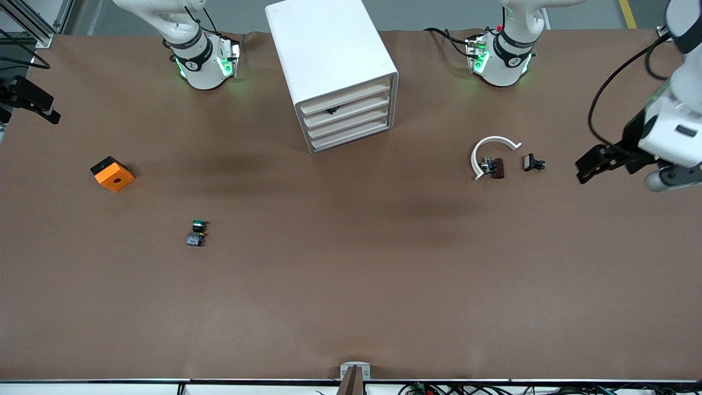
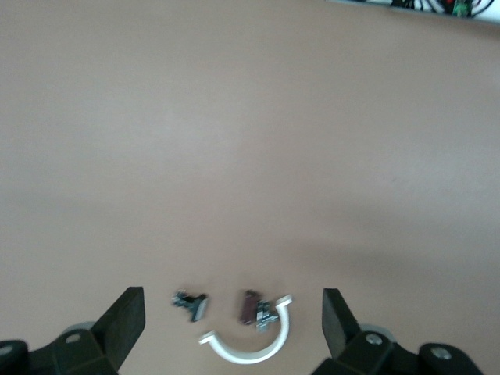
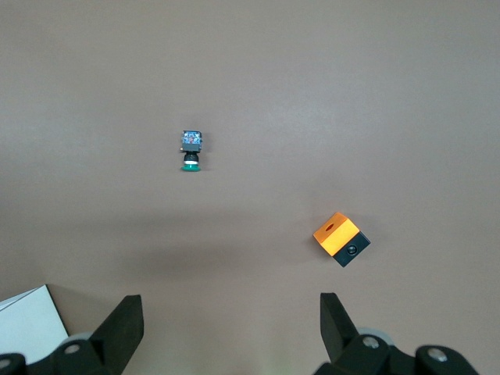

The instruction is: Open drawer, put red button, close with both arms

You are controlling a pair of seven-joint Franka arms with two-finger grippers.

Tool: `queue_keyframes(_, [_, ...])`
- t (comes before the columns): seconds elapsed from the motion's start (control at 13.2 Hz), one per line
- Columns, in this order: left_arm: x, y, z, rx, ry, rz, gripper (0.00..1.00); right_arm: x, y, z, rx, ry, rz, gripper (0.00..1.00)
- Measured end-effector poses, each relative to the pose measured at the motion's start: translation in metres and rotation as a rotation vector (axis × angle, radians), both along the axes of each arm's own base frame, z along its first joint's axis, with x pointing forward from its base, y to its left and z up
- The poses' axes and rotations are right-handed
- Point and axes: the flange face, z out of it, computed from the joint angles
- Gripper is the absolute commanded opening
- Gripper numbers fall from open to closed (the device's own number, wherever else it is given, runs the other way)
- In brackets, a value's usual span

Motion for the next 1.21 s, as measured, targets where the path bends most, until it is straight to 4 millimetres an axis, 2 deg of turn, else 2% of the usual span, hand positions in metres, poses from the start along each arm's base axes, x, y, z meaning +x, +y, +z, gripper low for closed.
queue_keyframes(0.15, [-0.021, 0.011, 0.013, 0.014, 0.026, -0.028, 1.00, 0.000, 0.000, -0.001, 0.000, 0.001, 0.000, 1.00])
queue_keyframes(0.3, [-0.037, 0.011, 0.022, 0.006, 0.051, -0.064, 1.00, 0.000, 0.000, -0.001, 0.000, 0.001, 0.000, 1.00])
queue_keyframes(0.6, [-0.044, 0.036, 0.019, -0.039, 0.072, -0.117, 1.00, 0.000, 0.000, -0.001, 0.000, 0.002, -0.001, 1.00])
queue_keyframes(0.98, [-0.056, 0.025, 0.021, -0.038, 0.088, -0.138, 1.00, 0.000, 0.000, -0.001, 0.000, 0.002, -0.001, 1.00])
queue_keyframes(1.21, [-0.064, 0.013, 0.014, -0.033, 0.106, -0.156, 1.00, 0.000, 0.000, -0.001, 0.001, 0.002, -0.001, 1.00])
